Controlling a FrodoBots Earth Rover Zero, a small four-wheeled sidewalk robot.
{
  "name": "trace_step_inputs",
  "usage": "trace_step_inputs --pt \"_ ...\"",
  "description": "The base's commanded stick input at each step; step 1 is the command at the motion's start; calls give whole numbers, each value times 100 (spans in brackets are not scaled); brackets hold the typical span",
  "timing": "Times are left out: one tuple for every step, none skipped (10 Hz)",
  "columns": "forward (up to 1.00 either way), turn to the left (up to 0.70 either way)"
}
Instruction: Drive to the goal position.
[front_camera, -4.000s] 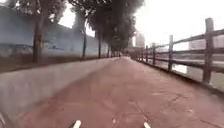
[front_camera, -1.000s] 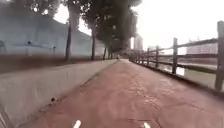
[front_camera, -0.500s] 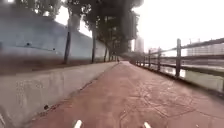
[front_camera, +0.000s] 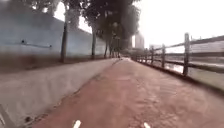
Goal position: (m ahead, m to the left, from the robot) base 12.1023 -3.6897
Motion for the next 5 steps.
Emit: trace_step_inputs --pt "70 -3" --pt "70 -22" --pt "70 -35" --pt "70 -35" --pt "70 -35"
